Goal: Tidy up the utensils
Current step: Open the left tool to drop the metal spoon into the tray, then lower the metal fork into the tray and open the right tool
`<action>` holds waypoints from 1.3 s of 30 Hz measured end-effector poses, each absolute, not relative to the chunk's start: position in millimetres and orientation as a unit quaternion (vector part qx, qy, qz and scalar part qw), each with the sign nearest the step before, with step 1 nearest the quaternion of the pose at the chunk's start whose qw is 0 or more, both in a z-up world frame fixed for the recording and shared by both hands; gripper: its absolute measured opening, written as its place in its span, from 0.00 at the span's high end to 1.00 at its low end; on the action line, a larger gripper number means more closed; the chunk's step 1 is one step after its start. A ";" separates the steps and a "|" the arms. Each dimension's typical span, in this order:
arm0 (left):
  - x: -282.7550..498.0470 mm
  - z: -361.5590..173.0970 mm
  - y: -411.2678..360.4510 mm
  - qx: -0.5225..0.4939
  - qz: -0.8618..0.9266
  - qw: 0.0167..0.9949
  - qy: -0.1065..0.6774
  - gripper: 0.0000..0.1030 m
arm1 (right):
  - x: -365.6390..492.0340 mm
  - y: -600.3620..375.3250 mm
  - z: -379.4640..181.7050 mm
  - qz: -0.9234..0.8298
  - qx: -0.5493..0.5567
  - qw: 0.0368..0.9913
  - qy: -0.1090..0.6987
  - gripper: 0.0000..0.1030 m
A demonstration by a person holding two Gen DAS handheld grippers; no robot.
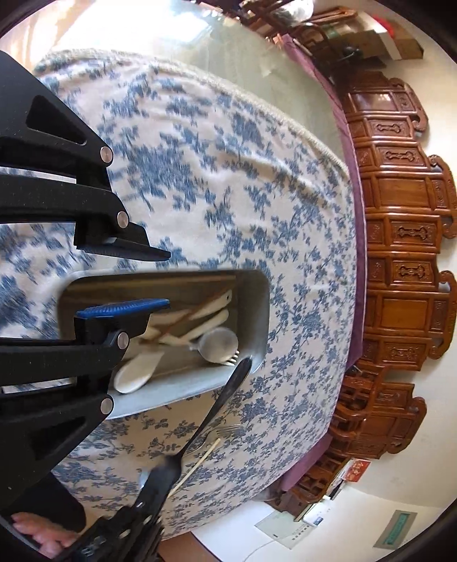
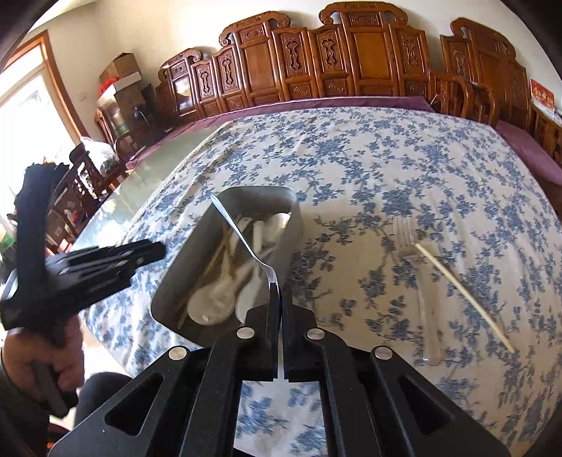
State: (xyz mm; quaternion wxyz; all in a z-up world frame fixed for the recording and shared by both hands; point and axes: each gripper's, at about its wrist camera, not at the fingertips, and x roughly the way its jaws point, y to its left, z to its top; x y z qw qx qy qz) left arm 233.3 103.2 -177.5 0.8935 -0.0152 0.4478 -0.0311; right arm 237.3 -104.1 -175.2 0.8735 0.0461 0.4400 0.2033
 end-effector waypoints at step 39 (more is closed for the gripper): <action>196.9 -155.9 113.6 0.003 -0.038 0.910 0.413 0.66 | 248.1 -63.8 -178.3 0.208 0.034 0.873 0.439 0.94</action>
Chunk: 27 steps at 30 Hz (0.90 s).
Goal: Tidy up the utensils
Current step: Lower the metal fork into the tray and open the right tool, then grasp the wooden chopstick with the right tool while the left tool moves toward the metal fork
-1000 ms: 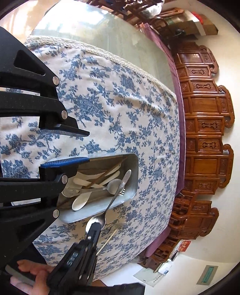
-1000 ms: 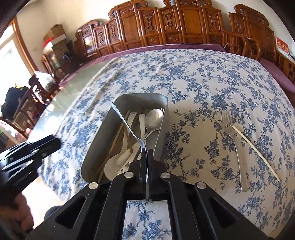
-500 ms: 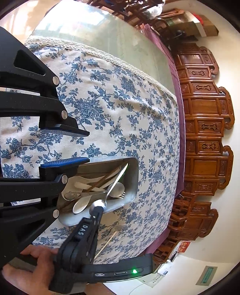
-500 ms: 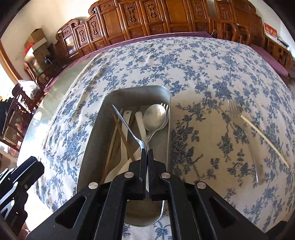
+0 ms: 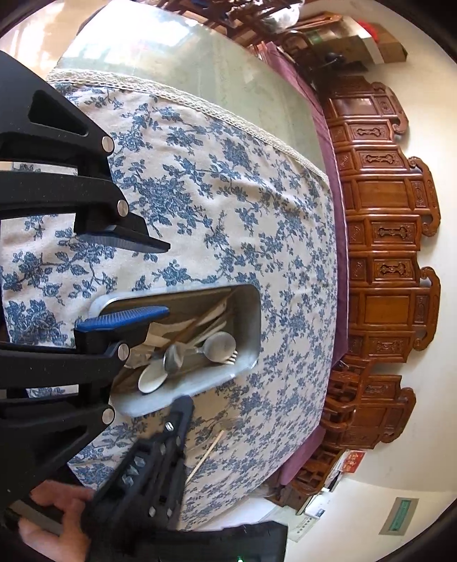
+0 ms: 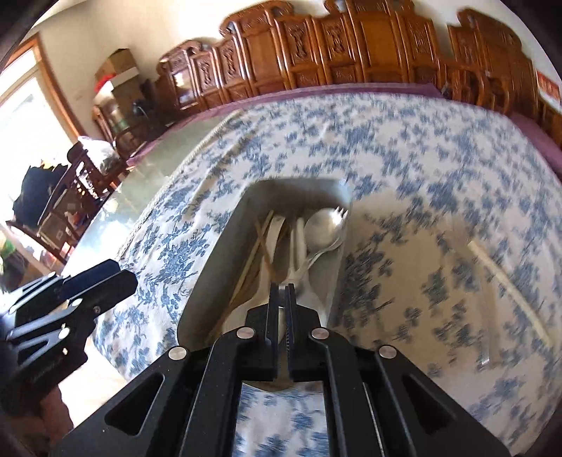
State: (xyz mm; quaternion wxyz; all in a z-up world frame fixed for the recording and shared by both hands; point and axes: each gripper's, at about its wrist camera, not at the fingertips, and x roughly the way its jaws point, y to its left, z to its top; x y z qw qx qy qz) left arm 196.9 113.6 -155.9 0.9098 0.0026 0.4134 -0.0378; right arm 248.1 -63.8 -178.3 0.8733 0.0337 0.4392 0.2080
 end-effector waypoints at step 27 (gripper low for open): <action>207.5 -177.3 17.8 0.024 -0.046 0.909 0.414 0.20 | 259.9 -289.4 -226.1 0.156 -0.061 0.871 0.461 0.69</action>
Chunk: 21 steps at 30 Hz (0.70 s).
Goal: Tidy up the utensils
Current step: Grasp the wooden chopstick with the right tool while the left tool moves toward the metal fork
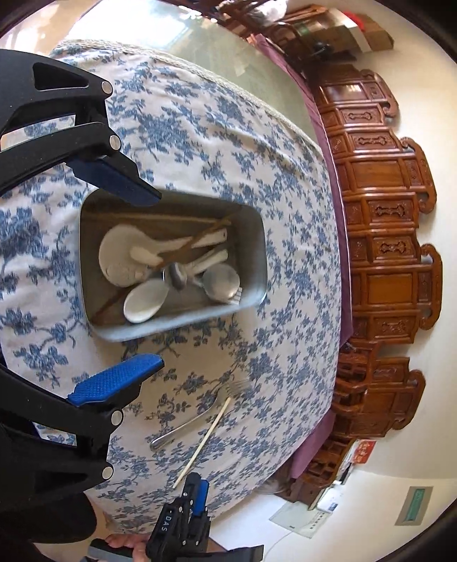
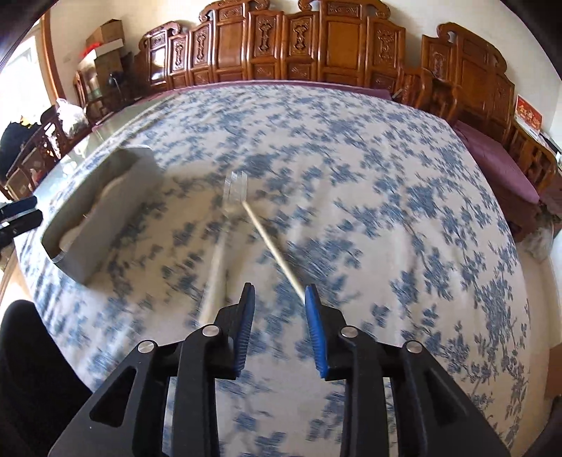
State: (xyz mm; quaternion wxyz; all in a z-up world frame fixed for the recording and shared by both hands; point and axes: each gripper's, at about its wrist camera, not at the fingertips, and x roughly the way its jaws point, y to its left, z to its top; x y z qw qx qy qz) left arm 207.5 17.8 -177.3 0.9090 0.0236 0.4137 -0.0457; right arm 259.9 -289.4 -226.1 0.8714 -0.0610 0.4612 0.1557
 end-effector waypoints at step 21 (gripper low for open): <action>226.8 -190.7 -72.5 0.062 -0.100 0.891 0.439 0.20 | 264.1 -309.8 -257.2 0.172 -0.103 0.852 0.483 0.82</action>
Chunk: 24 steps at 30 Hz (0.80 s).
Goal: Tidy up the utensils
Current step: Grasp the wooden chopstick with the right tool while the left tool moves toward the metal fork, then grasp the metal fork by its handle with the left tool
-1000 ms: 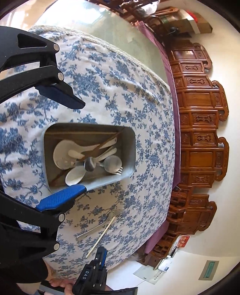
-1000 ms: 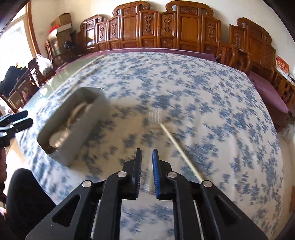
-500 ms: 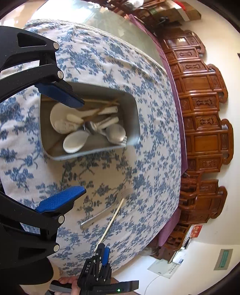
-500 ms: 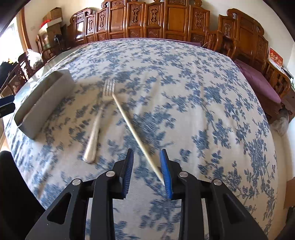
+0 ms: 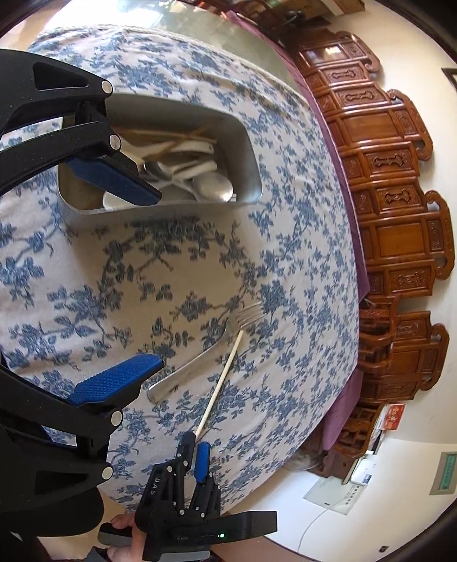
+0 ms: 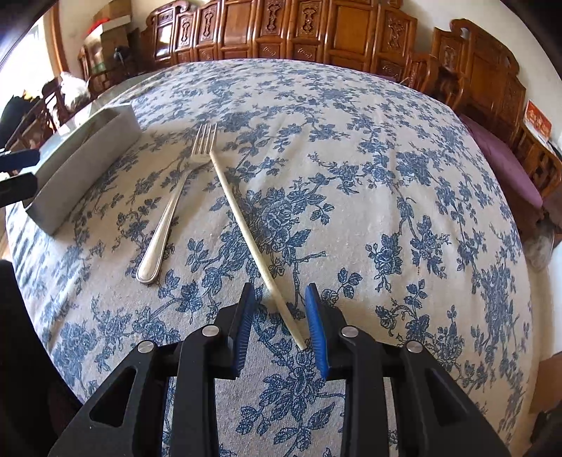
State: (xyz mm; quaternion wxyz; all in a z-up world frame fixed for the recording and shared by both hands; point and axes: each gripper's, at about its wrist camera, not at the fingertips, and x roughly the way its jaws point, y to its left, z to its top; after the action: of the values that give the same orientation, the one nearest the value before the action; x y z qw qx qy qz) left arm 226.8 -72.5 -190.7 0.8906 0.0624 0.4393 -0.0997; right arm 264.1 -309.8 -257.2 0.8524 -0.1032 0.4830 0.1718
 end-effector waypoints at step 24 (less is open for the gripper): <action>301.6 -242.1 -149.5 0.070 -0.117 0.861 0.490 0.48 | 269.7 -349.3 -240.0 0.139 -0.036 0.864 0.482 0.94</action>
State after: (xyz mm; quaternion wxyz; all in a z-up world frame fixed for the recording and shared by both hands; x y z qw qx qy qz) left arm 301.6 -149.5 -242.1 0.8609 0.0695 0.4903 -0.1168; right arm 269.7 -349.3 -240.0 0.8642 -0.0361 0.4821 0.1394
